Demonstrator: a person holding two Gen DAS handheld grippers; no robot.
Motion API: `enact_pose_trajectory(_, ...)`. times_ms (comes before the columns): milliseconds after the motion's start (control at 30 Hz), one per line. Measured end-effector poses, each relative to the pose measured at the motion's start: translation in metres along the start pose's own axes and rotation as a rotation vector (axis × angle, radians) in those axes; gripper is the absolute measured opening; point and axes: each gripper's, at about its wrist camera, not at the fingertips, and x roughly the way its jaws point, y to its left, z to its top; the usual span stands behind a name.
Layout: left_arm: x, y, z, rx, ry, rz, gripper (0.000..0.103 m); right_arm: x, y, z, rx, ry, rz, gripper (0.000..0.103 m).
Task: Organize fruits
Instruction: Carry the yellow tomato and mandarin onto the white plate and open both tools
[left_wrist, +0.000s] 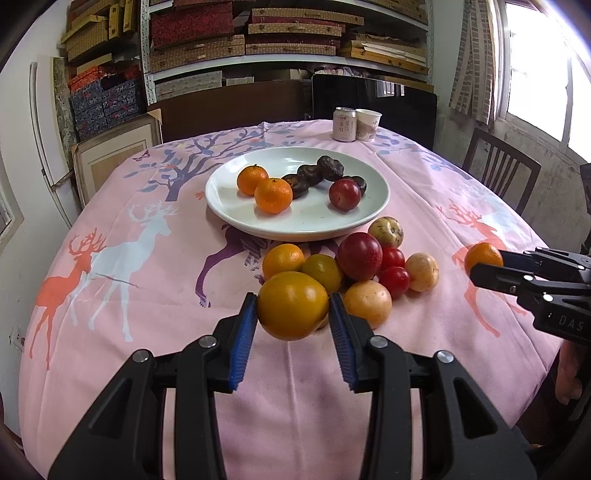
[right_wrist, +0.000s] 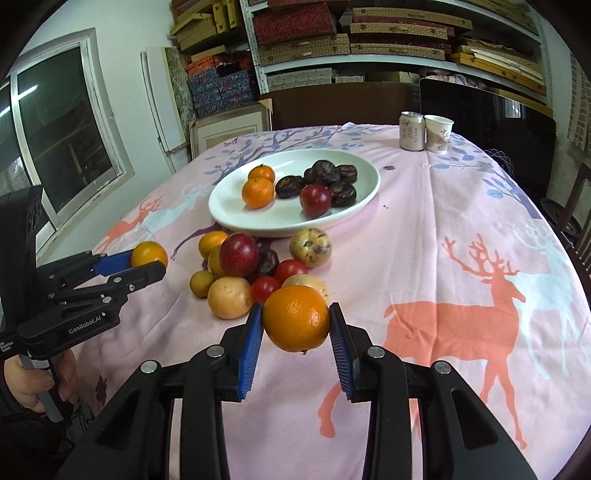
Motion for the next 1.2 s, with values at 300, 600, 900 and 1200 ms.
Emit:
enact_pose_trajectory(300, 0.003, 0.011, 0.028, -0.006, -0.017, -0.006, 0.039, -0.008, -0.03, 0.028, 0.041, -0.057, -0.005, 0.036)
enact_pose_trajectory(600, 0.056, 0.009, 0.097, 0.022, 0.016, -0.019, 0.039, 0.038, -0.039, 0.11, 0.007, -0.044, 0.017, 0.036)
enact_pose_trajectory(900, 0.128, 0.006, 0.117, 0.03, 0.101, -0.037, 0.057, 0.122, -0.023, 0.17, -0.059, 0.021, 0.066, 0.041)
enact_pose_trajectory(1200, 0.097, 0.025, 0.11, -0.004, 0.027, -0.009, 0.076, 0.122, -0.03, 0.164, -0.044, 0.011, 0.048, 0.059)
